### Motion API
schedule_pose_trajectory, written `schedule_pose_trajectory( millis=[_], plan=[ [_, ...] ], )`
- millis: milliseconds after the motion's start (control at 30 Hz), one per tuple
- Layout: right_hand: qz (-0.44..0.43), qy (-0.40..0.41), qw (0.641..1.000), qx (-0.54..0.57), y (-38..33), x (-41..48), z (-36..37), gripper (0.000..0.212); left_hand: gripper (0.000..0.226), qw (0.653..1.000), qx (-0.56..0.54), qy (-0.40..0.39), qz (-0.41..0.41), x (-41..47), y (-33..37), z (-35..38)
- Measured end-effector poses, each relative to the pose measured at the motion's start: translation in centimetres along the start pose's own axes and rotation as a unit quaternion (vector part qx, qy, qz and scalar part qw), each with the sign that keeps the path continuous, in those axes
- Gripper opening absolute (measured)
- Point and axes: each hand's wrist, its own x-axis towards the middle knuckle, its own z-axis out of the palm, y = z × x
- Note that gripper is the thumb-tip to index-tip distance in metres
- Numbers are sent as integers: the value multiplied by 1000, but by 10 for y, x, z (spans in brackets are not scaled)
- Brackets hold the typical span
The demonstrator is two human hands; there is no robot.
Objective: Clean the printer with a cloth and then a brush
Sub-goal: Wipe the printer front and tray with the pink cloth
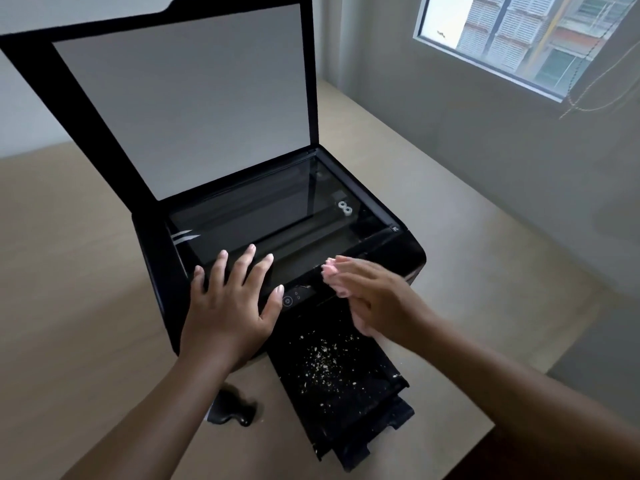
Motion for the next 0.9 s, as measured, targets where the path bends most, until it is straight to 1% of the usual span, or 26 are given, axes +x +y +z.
schedule_pose_trajectory(
  millis=[67,100,167,233,300,333,367,400,433,467,500,533,567,600,633,667,700,733,767,800,833,867,900],
  plan=[
    [102,53,993,35,8,8,-9,46,65,1000,0,3,-1,1,1,0],
    [127,72,989,28,6,15,-6,44,65,1000,0,3,-3,1,-1,1],
    [109,65,992,10,-15,26,10,46,65,1000,5,0,-4,2,-2,2],
    [59,9,997,47,-39,26,26,47,66,1000,7,-1,-5,2,-2,2],
    [23,-41,994,95,-53,17,19,42,67,1000,7,-4,-4,1,-2,2],
    [28,-61,991,118,-50,14,7,39,68,1000,6,-3,-5,1,-1,1],
    [53,-68,988,126,-41,11,-5,35,67,1000,4,-2,-5,0,-2,1],
    [86,-44,989,115,-26,10,-17,34,67,1000,2,-1,-4,1,-2,1],
    [125,11,989,77,-8,12,-27,36,66,1000,0,0,-3,1,-2,1],
    [167,71,983,27,15,14,-34,39,66,1000,-1,1,-2,1,-2,2],
    [212,113,971,-10,31,15,-37,40,65,1000,-1,2,-2,1,-2,2],
    [249,131,959,-29,40,17,-33,40,65,1000,0,2,-2,1,-1,2],
    [264,132,955,-38,39,20,-27,41,65,1000,1,1,-3,1,-1,2],
    [242,118,962,-42,35,19,-18,43,65,1000,2,-1,-3,1,-1,2],
    [195,84,976,-40,26,15,-12,44,66,1000,3,-2,-3,1,-2,2],
    [130,39,990,-39,19,8,-12,45,66,1000,3,-3,-3,1,-2,2],
    [77,-12,996,-44,16,3,-16,45,67,1000,4,-2,-3,0,-2,2],
    [54,-40,996,-58,24,3,-23,44,67,1000,4,-2,-3,0,-2,1],
    [76,-36,994,-66,37,6,-29,42,67,1000,5,-1,-3,0,-2,1],
    [141,14,988,-58,49,13,-35,41,67,1000,4,-1,-3,0,-2,1],
    [218,70,973,-44,57,17,-36,40,67,1000,2,0,-2,0,-2,1],
    [275,105,955,-45,59,21,-31,41,67,1000,1,1,-2,0,-2,2],
    [285,117,950,-60,52,23,-23,43,66,1000,2,2,-3,0,-2,2]
  ],
)
